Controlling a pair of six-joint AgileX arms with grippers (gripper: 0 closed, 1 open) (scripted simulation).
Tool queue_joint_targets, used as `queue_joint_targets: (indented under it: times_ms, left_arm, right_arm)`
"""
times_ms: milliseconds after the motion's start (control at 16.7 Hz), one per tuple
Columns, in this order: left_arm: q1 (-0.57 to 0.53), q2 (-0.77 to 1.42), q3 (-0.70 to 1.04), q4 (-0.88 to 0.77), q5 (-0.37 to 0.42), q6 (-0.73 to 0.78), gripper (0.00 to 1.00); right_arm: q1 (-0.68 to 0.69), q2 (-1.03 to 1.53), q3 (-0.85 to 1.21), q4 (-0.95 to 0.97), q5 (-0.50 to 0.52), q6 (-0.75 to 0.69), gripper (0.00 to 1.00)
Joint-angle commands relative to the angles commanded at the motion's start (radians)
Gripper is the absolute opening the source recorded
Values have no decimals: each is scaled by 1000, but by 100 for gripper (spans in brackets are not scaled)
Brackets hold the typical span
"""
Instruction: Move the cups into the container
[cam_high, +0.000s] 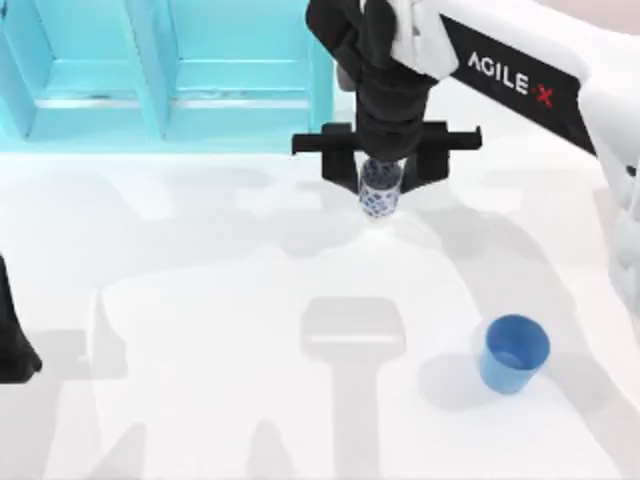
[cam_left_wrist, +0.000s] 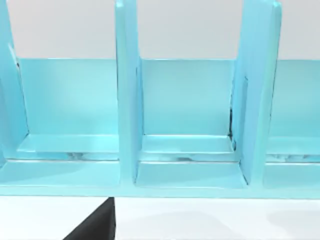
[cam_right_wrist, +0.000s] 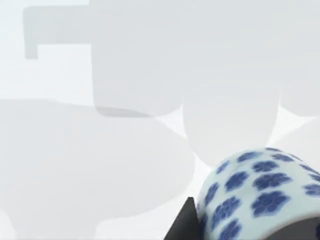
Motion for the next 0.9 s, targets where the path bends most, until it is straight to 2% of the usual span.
queue_joint_targets:
  times_ms: [300, 720, 900]
  left_arm:
    - [0, 0, 0, 0, 0, 0, 100]
    - [0, 0, 0, 0, 0, 0, 100]
    - [0, 0, 0, 0, 0, 0, 100]
  right_arm:
    - [-88, -184, -79, -67, -13, -88, 0]
    - [-113, -210, -103, -82, -17, -116, 0]
    - [-203, -281, -177, -83, -27, -208, 0]
